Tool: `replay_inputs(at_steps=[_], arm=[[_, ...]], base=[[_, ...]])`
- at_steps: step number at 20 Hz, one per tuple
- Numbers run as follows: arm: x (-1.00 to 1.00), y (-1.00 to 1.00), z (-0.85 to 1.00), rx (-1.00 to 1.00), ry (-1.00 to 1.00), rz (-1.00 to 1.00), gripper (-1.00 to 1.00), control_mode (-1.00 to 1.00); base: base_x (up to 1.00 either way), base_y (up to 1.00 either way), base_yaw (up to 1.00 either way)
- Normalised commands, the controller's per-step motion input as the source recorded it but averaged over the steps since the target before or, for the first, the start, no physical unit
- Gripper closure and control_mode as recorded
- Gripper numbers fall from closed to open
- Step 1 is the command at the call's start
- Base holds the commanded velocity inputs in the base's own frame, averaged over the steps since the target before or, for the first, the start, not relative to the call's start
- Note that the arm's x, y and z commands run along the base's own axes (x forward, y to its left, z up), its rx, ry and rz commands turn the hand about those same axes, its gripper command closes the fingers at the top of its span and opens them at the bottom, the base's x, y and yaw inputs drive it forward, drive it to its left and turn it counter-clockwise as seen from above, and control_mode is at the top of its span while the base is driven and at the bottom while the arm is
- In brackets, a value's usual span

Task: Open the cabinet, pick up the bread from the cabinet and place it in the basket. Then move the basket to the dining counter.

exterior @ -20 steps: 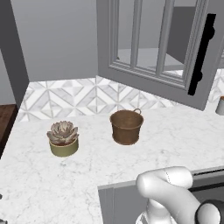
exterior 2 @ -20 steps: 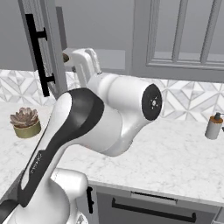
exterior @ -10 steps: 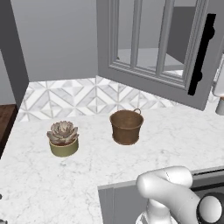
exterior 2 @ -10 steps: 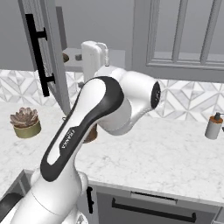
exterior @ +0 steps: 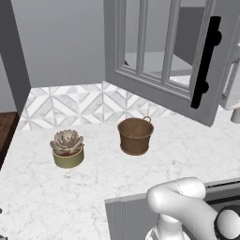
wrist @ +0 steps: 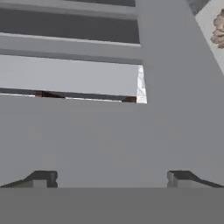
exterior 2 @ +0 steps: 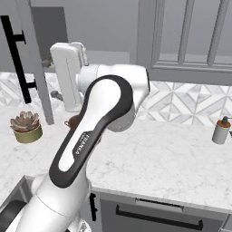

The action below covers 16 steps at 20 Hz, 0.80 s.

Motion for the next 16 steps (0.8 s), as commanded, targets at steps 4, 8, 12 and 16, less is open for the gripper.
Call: replay_inputs(at_steps=[4,8,12,16], arm=[[-0.22,1.0,-0.25,-0.07,-0.14,0.37,-1.0,-1.0],[-0.02,1.0,-0.22,-0.07,-0.12,0.31,-1.0,-1.0],[0.04,1.0,-0.15,-0.03,-0.07,0.28,-1.0,-1.0],[0.0,1.0,-0.06,-0.04,-0.12,0.25,-1.0,-1.0]], base=[[0.0,0.0,0.0],[0.0,0.0,0.0],[0.0,0.0,0.0],[0.0,0.0,0.0]])
